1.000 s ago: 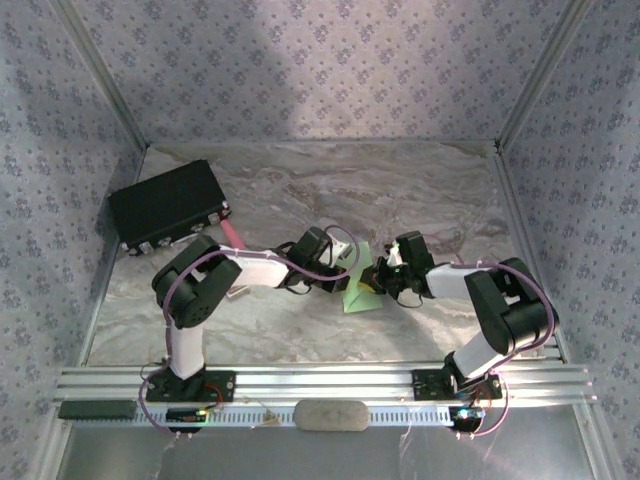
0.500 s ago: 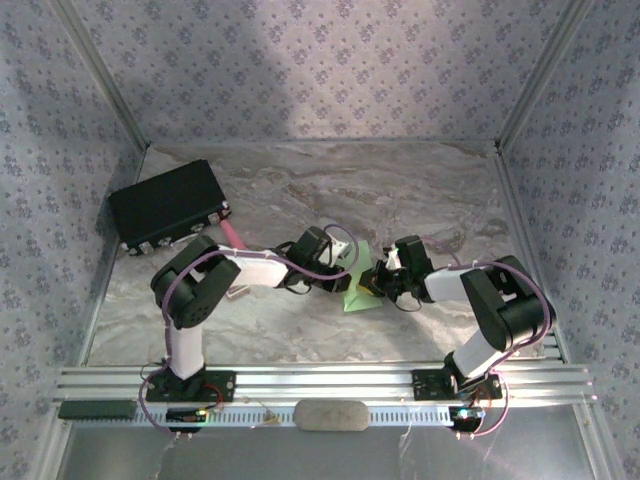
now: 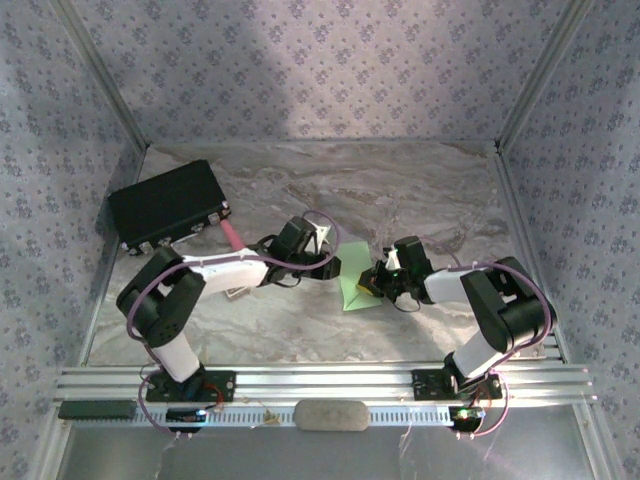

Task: Fold a paper plane with a square sheet of paper (pick it up from the middle)
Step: Fold the triangle a second time at the center of the table.

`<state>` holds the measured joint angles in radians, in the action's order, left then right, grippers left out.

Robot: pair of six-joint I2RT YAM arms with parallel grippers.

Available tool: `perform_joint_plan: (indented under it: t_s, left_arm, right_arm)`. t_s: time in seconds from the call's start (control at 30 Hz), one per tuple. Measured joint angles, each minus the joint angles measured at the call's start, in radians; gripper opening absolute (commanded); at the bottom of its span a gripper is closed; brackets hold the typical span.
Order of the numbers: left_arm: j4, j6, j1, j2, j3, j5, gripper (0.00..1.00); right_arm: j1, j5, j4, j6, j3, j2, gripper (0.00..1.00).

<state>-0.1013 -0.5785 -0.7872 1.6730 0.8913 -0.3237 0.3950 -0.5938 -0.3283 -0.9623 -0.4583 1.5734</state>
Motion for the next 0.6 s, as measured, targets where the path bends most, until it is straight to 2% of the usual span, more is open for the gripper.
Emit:
perform_joint_plan:
  t_s: [0.17, 0.4, 0.6]
  left_arm:
    - [-0.041, -0.084, -0.001, -0.037, -0.062, -0.006, 0.15]
    - [-0.094, -0.161, -0.055, -0.006, -0.068, -0.062, 0.14]
    - [-0.121, -0.192, -0.116, 0.096, -0.016, -0.122, 0.14]
  right_arm:
    - [0.000, 0.006, -0.022, -0.026, 0.014, -0.005, 0.04]
    - [0.000, 0.007, -0.035, -0.044, 0.019, -0.006, 0.05]
    - [0.000, 0.007, -0.035, -0.044, 0.019, -0.006, 0.04]
